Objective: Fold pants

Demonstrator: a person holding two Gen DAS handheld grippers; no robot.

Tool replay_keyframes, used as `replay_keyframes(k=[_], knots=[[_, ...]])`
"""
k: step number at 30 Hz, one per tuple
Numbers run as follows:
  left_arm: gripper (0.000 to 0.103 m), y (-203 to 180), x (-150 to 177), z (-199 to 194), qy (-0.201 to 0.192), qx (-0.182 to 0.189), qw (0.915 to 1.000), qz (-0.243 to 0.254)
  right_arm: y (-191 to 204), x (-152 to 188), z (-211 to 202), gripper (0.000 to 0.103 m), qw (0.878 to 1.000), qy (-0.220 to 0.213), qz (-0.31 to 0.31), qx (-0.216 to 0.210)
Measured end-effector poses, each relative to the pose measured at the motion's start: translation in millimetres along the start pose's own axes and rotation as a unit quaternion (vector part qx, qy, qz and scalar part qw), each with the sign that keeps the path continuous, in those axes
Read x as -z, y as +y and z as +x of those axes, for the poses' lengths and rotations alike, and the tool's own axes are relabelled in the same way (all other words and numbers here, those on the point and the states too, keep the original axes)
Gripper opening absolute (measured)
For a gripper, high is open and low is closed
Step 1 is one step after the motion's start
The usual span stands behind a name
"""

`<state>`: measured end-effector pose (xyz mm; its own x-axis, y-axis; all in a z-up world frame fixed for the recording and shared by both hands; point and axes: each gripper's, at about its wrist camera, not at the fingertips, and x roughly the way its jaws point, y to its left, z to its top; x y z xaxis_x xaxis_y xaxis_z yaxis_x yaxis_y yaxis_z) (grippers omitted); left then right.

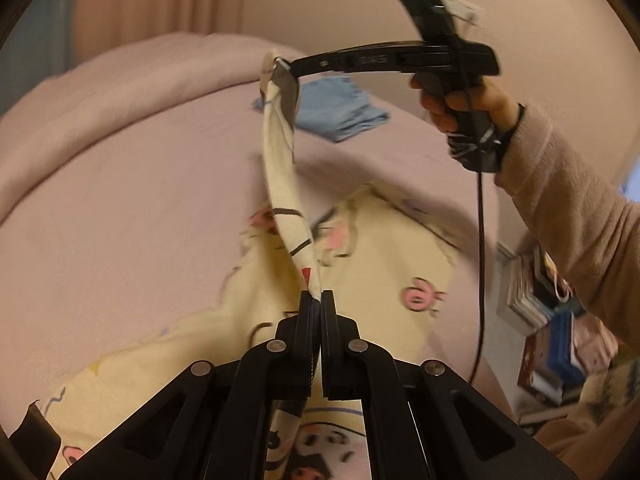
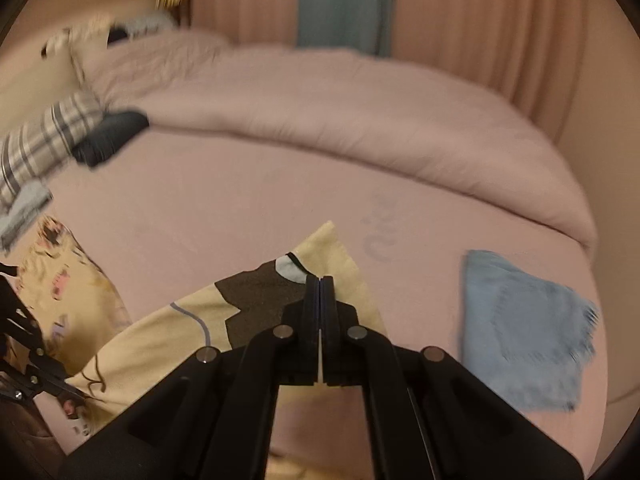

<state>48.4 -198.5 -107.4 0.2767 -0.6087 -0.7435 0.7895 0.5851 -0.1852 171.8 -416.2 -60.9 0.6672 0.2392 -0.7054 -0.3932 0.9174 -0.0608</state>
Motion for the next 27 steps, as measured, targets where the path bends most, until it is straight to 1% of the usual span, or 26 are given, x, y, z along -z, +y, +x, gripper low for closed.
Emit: replay_keyframes(k=[1,3,4,6,8,9,10,11,12,13,14,15,17,18,19,21,22,27], knots=[[0.000,-10,1,-2,-0.001,0.007,0.9999,0.014,-2,10,-26,0.001,1.000,-0.019,0.014,0.010],[0.000,-24,4,-3,0.001,0.010,0.9993,0.035,-7,29,-53,0.001,0.998,-0.040,0.035,0.013],[0.000,-30,5,-1,0.005,0.013,0.9989,0.044,-8,45,-69,0.001,0.997,-0.050,0.045,0.028],[0.000,-40,11,8,0.017,0.020,0.9980,0.058,-7,86,-98,0.001,0.993,-0.067,0.088,0.028],[0.000,-49,20,17,0.036,0.020,0.9963,0.075,-10,121,-110,0.002,0.988,-0.063,0.131,0.047],[0.000,-54,23,22,0.048,0.015,0.9950,0.086,-12,143,-112,0.006,0.985,-0.058,0.157,0.041],[0.000,-59,28,29,0.060,0.010,0.9934,0.097,-14,173,-111,0.006,0.979,-0.045,0.196,0.026],[0.000,-63,33,36,0.074,0.010,0.9917,0.105,-17,188,-105,0.009,0.974,-0.030,0.222,0.022],[0.000,-63,37,37,0.082,0.008,0.9905,0.110,-20,212,-97,0.026,0.965,-0.004,0.262,0.019],[0.000,-67,39,41,0.089,0.004,0.9889,0.119,-22,229,-92,0.040,0.954,0.008,0.299,0.007],[0.000,-68,44,41,0.092,0.003,0.9881,0.124,-23,245,-94,0.043,0.943,0.013,0.332,-0.010],[0.000,-69,45,41,0.093,0.002,0.9875,0.127,-22,254,-97,0.043,0.935,0.007,0.354,-0.027],[0.000,-69,44,37,0.094,0.000,0.9872,0.129,-19,264,-106,0.051,0.921,-0.020,0.384,-0.061],[0.000,-68,44,36,0.094,-0.002,0.9872,0.129,-18,267,-109,0.054,0.917,-0.024,0.393,-0.070],[0.000,-66,45,35,0.093,-0.003,0.9874,0.128,-18,270,-109,0.054,0.911,-0.023,0.406,-0.068],[0.000,-67,48,39,0.094,-0.004,0.9878,0.124,-19,270,-107,0.054,0.905,-0.020,0.421,-0.052],[0.000,-69,49,40,0.094,-0.006,0.9877,0.125,-21,271,-105,0.054,0.902,-0.025,0.429,-0.051],[0.000,-72,49,42,0.098,-0.006,0.9873,0.125,-29,264,-94,0.045,0.894,-0.017,0.445,-0.044]])
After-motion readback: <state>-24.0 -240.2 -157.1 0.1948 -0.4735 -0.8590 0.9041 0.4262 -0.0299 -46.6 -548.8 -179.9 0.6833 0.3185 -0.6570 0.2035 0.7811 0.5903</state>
